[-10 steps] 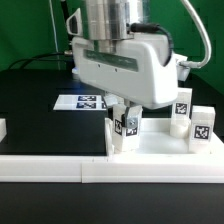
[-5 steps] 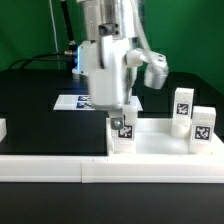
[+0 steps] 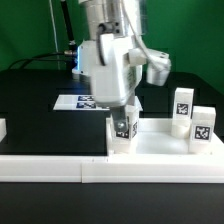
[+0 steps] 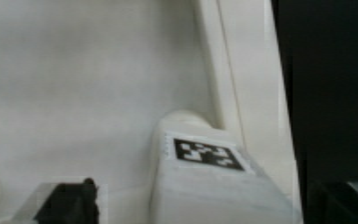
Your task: Assemble square table
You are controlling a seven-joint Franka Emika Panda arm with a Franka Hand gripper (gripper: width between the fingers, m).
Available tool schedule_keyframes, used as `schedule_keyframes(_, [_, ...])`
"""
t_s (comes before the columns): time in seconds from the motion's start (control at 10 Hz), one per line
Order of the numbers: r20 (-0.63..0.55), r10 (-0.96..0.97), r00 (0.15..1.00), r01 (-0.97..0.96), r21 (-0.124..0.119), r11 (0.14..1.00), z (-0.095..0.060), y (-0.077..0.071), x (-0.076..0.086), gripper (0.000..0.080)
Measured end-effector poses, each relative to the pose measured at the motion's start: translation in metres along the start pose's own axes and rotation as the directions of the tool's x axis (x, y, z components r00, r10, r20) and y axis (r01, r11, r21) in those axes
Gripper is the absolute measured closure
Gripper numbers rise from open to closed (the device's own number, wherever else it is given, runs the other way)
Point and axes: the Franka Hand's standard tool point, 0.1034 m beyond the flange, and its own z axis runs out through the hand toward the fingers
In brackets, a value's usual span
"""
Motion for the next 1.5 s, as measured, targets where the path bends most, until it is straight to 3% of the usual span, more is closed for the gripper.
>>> schedule_keyframes(0.1, [-0.007,-0.109,0.994,0.109,-0.006,0.994,0.001,0.0,-0.003,0.0162])
schedule_keyframes(0.4, [-0.007,-0.296,0.955,0.296,-0.008,0.955,0.0,0.0,-0.001,0.0152])
schedule_keyframes(0.6, [-0.01,-0.6,0.8,0.6,-0.025,0.8,-0.001,-0.001,0.003,0.015])
schedule_keyframes(0.7, [-0.015,-0.731,0.682,0.73,-0.039,0.682,-0.002,-0.003,0.002,0.015])
schedule_keyframes(0.8, [-0.018,-0.792,0.611,0.791,-0.039,0.611,-0.002,-0.004,0.004,0.015])
schedule_keyframes(0.9, [-0.017,-0.795,0.607,0.794,-0.04,0.607,-0.002,-0.003,0.004,0.0284])
schedule_keyframes(1.0, [-0.018,-0.781,0.625,0.78,-0.039,0.625,-0.002,-0.003,0.004,0.0284])
schedule_keyframes(1.1, [-0.018,-0.773,0.634,0.772,-0.039,0.634,-0.002,-0.003,0.004,0.0454])
schedule_keyframes(1.2, [-0.02,-0.749,0.663,0.748,-0.042,0.663,-0.001,-0.002,0.007,0.0504])
schedule_keyframes(1.5, [-0.029,-0.487,0.873,0.485,-0.047,0.873,-0.002,-0.001,0.01,0.0504])
